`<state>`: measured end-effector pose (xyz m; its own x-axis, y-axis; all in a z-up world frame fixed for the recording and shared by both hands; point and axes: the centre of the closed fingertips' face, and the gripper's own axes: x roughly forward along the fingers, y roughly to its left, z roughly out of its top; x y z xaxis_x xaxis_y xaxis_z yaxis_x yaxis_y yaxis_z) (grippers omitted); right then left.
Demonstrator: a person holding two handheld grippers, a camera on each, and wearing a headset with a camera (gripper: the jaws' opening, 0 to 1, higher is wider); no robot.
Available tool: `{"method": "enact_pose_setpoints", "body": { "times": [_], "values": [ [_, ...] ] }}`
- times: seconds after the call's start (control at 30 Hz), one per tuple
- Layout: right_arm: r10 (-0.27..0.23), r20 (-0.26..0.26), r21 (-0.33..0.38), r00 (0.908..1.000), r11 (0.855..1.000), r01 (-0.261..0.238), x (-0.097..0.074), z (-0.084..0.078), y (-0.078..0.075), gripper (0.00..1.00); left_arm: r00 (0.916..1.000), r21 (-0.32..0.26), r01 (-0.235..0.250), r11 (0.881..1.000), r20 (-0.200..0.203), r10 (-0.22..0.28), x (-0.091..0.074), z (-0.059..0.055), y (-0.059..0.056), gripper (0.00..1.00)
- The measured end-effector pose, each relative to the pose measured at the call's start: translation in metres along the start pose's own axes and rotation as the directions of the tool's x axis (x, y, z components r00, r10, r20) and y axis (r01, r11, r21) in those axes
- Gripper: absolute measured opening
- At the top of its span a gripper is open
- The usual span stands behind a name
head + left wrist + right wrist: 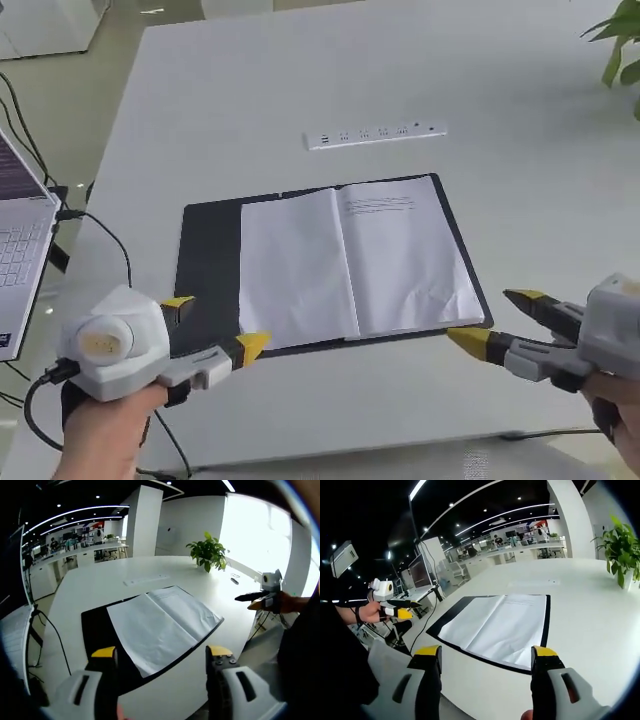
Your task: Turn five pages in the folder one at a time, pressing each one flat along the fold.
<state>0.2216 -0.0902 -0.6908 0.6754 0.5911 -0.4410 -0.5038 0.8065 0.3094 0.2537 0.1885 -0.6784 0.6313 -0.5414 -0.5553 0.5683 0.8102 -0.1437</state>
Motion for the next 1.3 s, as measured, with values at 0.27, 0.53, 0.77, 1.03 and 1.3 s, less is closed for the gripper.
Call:
{"method": "enact_pose_setpoints", "body": {
  "times": [0.27, 0.53, 0.77, 1.03, 1.3],
  "values": [
    [-0.017, 0.007, 0.025, 0.9998, 1.0, 0.016, -0.005, -0.003, -0.004, 0.73, 0.9972, 0.045, 0.075, 0.996, -0.012, -0.074, 0.027, 0.016, -0.022, 0.7],
    [-0.024, 0.005, 0.062, 0.9997, 0.998, 0.024, -0.017, -0.01, -0.009, 0.73, 0.987, 0.109, 0.157, 0.982, -0.053, -0.152, 0.053, 0.025, -0.044, 0.69],
    [-0.031, -0.018, 0.078, 0.9993, 0.996, 0.033, -0.021, -0.017, -0.012, 0.74, 0.9747, 0.15, 0.22, 0.964, -0.072, -0.211, 0.076, 0.038, -0.065, 0.68],
    [-0.025, -0.032, 0.083, 0.9992, 0.996, 0.027, -0.021, -0.018, -0.015, 0.74, 0.9535, 0.182, 0.3, 0.937, -0.088, -0.288, 0.109, 0.056, -0.095, 0.66],
    [-0.011, -0.05, 0.081, 0.9987, 0.997, 0.015, -0.018, -0.019, -0.018, 0.75, 0.9246, 0.216, 0.378, 0.9, -0.141, -0.354, 0.14, 0.057, -0.126, 0.68]
  ]
}}
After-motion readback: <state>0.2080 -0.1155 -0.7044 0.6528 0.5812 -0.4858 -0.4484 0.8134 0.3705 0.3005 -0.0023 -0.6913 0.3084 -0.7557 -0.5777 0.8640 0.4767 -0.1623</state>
